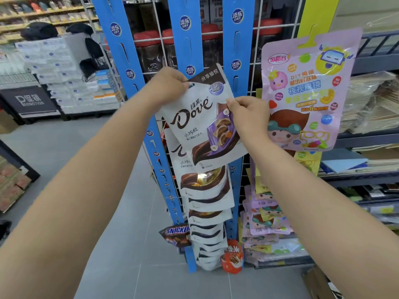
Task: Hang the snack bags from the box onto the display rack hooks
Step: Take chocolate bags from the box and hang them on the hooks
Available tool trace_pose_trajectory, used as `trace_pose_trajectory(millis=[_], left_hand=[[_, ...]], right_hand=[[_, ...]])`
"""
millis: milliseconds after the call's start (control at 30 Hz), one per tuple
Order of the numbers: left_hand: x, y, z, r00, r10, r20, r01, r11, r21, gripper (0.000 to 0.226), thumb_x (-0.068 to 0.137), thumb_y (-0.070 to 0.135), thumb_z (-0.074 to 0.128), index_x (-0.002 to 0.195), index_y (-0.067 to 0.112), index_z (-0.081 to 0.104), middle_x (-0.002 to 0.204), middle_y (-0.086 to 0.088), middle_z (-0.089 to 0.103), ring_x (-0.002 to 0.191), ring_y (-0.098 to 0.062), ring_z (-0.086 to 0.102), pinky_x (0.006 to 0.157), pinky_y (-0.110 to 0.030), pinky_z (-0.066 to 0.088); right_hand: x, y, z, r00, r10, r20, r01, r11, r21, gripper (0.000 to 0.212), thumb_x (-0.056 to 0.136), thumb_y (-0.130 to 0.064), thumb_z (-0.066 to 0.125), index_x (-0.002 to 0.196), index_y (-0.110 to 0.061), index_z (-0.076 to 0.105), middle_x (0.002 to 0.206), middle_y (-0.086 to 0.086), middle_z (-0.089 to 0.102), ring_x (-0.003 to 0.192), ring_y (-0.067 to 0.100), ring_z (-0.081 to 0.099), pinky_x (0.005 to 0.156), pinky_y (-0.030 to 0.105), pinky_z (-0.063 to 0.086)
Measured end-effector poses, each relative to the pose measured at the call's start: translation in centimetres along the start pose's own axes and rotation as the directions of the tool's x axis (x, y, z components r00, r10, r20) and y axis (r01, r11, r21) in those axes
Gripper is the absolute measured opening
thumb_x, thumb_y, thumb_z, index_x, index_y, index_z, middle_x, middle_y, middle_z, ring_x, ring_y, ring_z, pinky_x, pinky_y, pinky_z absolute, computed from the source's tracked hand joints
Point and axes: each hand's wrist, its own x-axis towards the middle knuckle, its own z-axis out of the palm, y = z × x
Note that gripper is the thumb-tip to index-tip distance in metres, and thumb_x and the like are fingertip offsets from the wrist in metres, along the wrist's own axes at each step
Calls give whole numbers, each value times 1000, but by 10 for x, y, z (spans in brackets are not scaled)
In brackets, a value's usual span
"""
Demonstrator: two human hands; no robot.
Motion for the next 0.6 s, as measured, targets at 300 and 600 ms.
trace_pose_trajectory(millis=[300, 600], left_hand=[[9, 13, 4, 977, -182, -108, 178, 983, -45, 9, 88, 12, 55, 95, 6, 57, 121, -18, 60, 88, -24, 48, 67, -27, 36], [-26, -29, 48, 796, 175, -579, -130, 984, 119, 12, 81, 21, 64, 89, 14, 58, 88, -1, 61, 87, -23, 55, 79, -33, 38]], right_hand=[[6, 5, 1, 991, 118, 61, -118, 993, -13, 33, 87, -21, 60, 77, 10, 67, 79, 26, 66, 70, 32, 59, 78, 39, 52], [-4, 18, 7, 867, 348, 356, -276, 931, -237, 30, 89, -26, 59, 94, 2, 69, 77, 14, 66, 49, 20, 55, 45, 23, 43]])
